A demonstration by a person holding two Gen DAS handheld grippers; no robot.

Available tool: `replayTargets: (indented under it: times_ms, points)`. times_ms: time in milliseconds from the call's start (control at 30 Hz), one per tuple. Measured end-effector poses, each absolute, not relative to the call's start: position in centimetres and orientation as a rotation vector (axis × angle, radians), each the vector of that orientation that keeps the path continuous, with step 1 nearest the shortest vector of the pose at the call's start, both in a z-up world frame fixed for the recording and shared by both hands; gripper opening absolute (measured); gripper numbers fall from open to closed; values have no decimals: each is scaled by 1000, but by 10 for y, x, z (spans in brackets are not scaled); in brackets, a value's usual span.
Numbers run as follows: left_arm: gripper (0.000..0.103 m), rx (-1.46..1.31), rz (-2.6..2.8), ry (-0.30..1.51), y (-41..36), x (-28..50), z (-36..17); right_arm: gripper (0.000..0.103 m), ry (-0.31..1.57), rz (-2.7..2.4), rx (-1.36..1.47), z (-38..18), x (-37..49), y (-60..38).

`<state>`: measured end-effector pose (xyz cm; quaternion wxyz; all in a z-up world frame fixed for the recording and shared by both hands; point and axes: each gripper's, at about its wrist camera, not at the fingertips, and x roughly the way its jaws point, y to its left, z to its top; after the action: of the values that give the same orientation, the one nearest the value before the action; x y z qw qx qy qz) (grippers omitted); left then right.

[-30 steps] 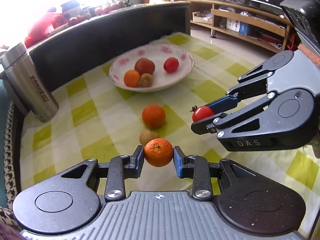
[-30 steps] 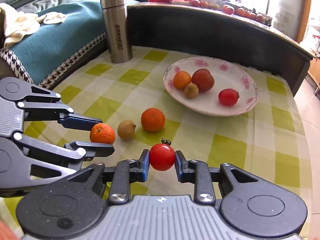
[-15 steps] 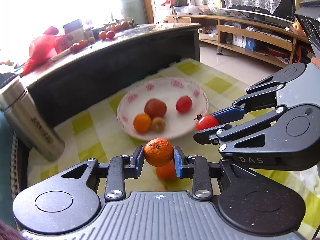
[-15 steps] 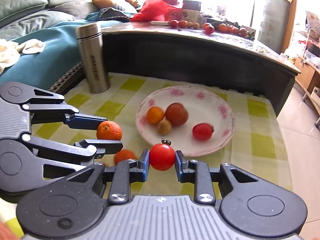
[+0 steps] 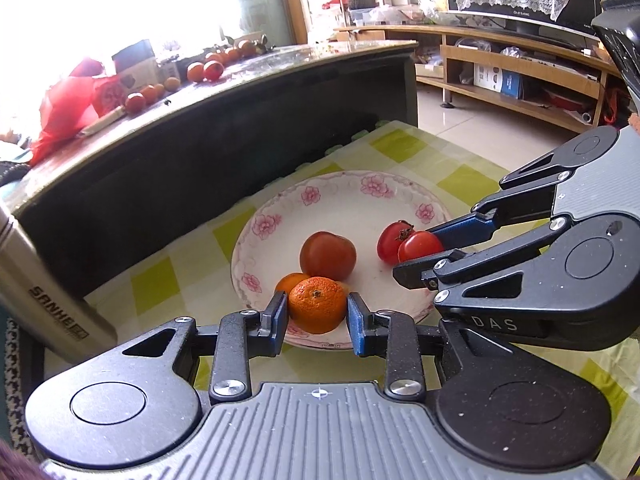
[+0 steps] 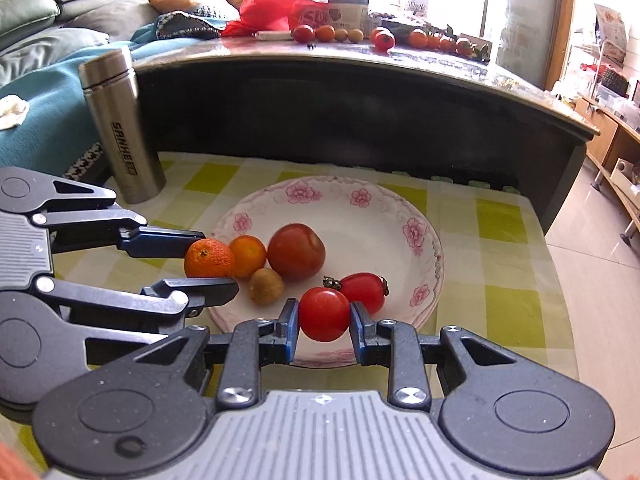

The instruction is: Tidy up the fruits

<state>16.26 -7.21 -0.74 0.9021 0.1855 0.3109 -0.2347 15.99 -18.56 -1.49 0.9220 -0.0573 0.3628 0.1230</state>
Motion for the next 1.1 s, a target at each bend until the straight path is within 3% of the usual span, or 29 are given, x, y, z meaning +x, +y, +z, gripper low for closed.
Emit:
replayTargets:
  times_ms: [900,1100]
  points:
    - [42,399,-463,643,-80,187,-23,35,760,221,-128,-33,191,-193]
    - [44,391,-455,632,-75,184,-15,43,734,224,-120,-26,188,-193]
